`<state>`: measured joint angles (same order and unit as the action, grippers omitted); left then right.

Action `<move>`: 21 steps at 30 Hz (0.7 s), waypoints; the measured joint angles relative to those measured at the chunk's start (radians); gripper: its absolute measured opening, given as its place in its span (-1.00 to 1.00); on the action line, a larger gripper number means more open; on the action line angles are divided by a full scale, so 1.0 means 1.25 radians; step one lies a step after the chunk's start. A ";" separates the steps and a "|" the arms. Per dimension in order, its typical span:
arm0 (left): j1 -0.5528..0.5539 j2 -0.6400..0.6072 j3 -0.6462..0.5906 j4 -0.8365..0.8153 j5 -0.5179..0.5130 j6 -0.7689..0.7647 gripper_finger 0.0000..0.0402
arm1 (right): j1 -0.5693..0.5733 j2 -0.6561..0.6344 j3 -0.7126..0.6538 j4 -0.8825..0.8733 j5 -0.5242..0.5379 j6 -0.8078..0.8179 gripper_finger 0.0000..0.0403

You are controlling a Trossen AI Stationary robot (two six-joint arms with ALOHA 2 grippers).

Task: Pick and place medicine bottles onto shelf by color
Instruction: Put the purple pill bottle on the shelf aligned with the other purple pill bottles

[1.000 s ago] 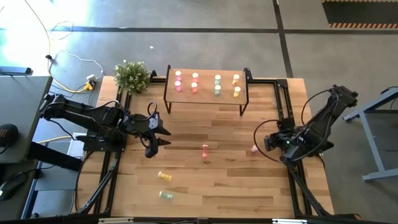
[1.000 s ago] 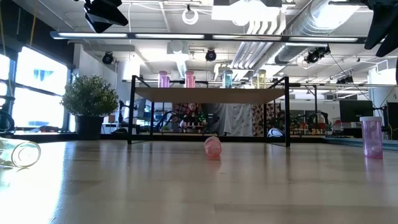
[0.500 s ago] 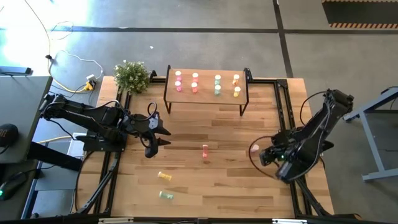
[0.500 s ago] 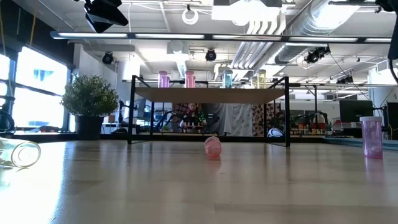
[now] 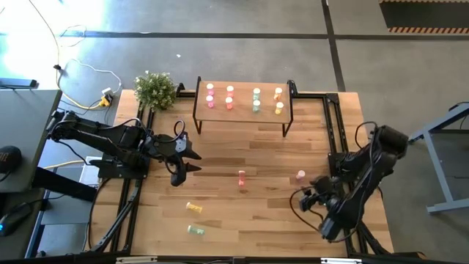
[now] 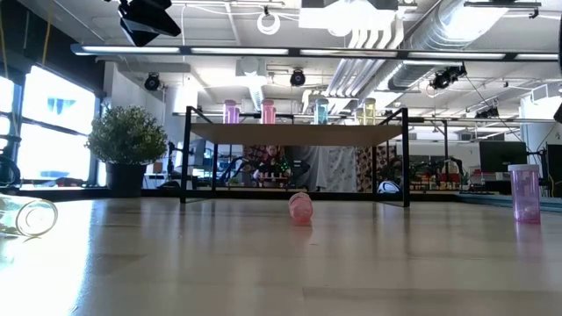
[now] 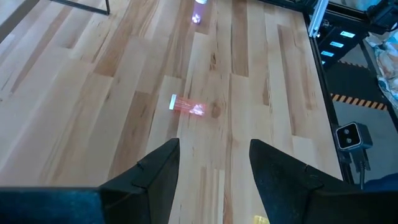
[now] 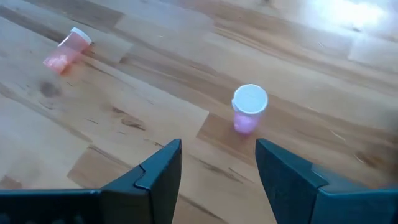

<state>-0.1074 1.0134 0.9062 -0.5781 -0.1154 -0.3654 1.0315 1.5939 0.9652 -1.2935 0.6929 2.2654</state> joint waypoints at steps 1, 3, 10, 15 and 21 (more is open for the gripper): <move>0.000 0.000 0.000 0.000 0.000 -0.001 -0.07 | 0.002 0.019 0.000 0.004 0.012 0.002 -0.03; 0.000 0.000 0.000 0.000 0.002 -0.006 -0.07 | 0.006 0.061 0.000 0.017 0.031 0.003 -0.03; 0.000 0.000 0.000 0.004 0.023 -0.036 -0.07 | 0.009 0.194 0.000 0.080 0.028 0.004 -0.04; 0.000 0.000 0.000 0.006 0.023 -0.038 -0.07 | 0.002 0.271 0.000 0.108 -0.012 0.010 -0.04; 0.000 0.000 0.000 0.006 0.022 -0.038 -0.07 | -0.022 0.307 0.000 0.118 -0.001 0.010 -0.04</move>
<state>-0.1078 1.0134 0.9062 -0.5701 -0.0875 -0.4126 1.0046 1.9780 0.9653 -1.1465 0.6914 2.2780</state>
